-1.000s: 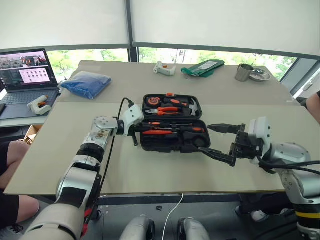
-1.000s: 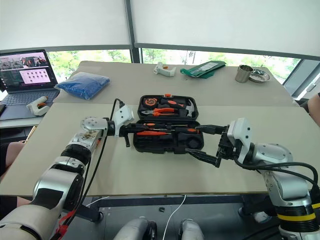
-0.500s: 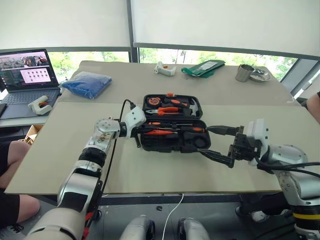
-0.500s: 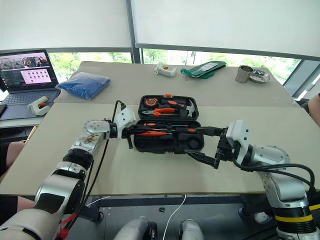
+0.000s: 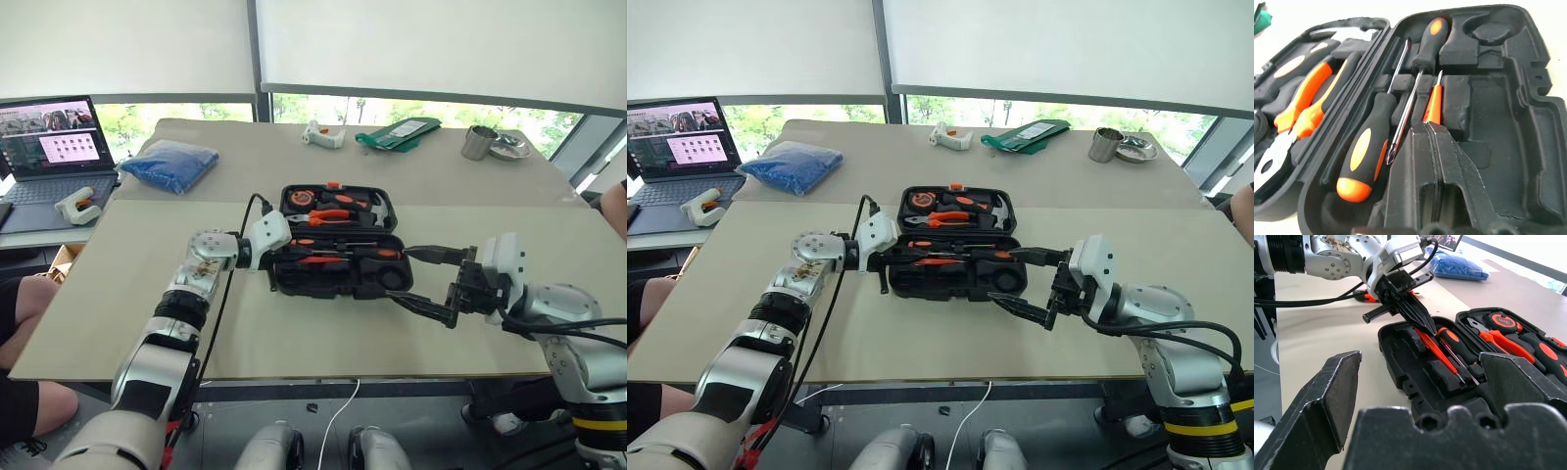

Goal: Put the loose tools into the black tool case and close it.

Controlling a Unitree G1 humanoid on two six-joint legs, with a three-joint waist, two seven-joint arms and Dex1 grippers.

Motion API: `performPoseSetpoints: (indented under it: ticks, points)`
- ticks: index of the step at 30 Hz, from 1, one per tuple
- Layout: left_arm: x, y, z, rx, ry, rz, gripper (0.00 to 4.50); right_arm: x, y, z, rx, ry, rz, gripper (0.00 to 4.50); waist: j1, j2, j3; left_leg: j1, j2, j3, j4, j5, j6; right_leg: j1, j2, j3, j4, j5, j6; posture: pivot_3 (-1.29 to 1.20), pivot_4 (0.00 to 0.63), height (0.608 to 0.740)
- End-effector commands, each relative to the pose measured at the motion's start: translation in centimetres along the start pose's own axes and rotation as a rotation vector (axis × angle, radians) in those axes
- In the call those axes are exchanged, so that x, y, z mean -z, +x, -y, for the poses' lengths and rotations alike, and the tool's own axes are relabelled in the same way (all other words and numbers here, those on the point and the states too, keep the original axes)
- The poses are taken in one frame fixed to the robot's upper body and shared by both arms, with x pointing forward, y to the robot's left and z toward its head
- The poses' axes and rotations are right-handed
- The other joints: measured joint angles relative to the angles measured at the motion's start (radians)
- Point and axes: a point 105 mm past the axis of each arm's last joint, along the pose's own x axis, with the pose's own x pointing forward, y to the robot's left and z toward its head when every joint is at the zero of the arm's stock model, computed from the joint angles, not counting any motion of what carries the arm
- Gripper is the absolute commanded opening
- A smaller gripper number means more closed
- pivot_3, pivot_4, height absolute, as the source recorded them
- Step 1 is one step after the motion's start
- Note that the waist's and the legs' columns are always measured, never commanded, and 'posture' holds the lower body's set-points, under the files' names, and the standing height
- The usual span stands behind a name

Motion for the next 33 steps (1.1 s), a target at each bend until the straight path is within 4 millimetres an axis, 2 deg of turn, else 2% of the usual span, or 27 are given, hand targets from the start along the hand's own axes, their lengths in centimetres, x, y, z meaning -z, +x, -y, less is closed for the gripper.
performPoseSetpoints:
  ticks: [1,11,16,20,23,26,30,33]
  points:
    - [-0.5,0.2,-0.5,-0.032,0.011,-0.004,0.01,-0.9,0.0,0.1,0.002,-0.042,0.018,4.50,0.000,0.000,0.000,0.000,0.000,0.000,0.000,0.000,0.000,0.000,0.000,0.000,0.000,0.000,0.000,0.00,0.150,0.740]
    - [1.6,0.4,1.4,0.065,-0.052,-0.107,0.01,-0.7,0.0,-0.2,0.006,-0.031,0.020,4.50,0.001,0.000,0.000,0.000,0.000,0.000,0.000,0.000,0.000,0.000,0.000,0.000,0.000,0.000,0.000,0.00,0.150,0.740]
    - [3.3,0.2,2.2,0.077,-0.141,-0.192,0.01,-0.3,-0.2,-0.1,0.016,-0.018,0.018,4.50,-0.001,0.001,-0.001,0.001,0.001,0.000,0.000,0.000,0.000,0.001,0.000,0.000,0.000,0.000,0.000,0.00,0.150,0.740]
    - [2.4,0.4,1.8,0.055,-0.155,-0.149,0.01,-0.2,-0.2,-0.1,0.014,-0.014,0.018,4.50,-0.002,0.002,-0.001,0.002,0.001,0.000,0.000,0.000,0.000,0.001,0.001,0.000,0.000,0.000,0.000,0.00,0.150,0.740]
    - [-0.1,0.3,1.0,0.040,-0.110,-0.024,0.01,-0.2,-0.1,-0.1,0.009,-0.013,0.019,4.50,-0.002,0.002,-0.001,0.002,0.001,0.000,0.000,0.000,0.000,0.001,0.001,0.000,0.000,0.000,0.000,0.00,0.150,0.740]
    - [-1.6,0.2,0.0,-0.004,-0.117,0.041,0.01,-0.3,0.0,-0.1,0.009,-0.012,0.020,4.50,0.000,0.002,-0.001,0.001,0.001,0.000,0.000,0.000,0.000,0.000,0.001,0.000,0.000,0.000,0.000,0.00,0.150,0.740]
    - [-2.0,0.6,-0.9,-0.056,-0.147,0.040,0.01,-0.3,0.0,-0.1,0.010,-0.011,0.020,4.50,0.001,0.002,-0.001,0.001,0.001,0.000,0.000,0.000,0.000,0.000,0.000,0.000,0.000,0.000,0.000,0.00,0.150,0.740]
    - [-1.2,1.4,-0.9,-0.075,-0.147,-0.020,0.01,-0.4,0.0,0.0,0.011,-0.012,0.021,4.50,0.003,0.002,-0.001,0.001,0.001,0.000,0.000,0.000,0.000,0.001,0.000,0.000,0.000,0.000,0.000,0.00,0.150,0.740]
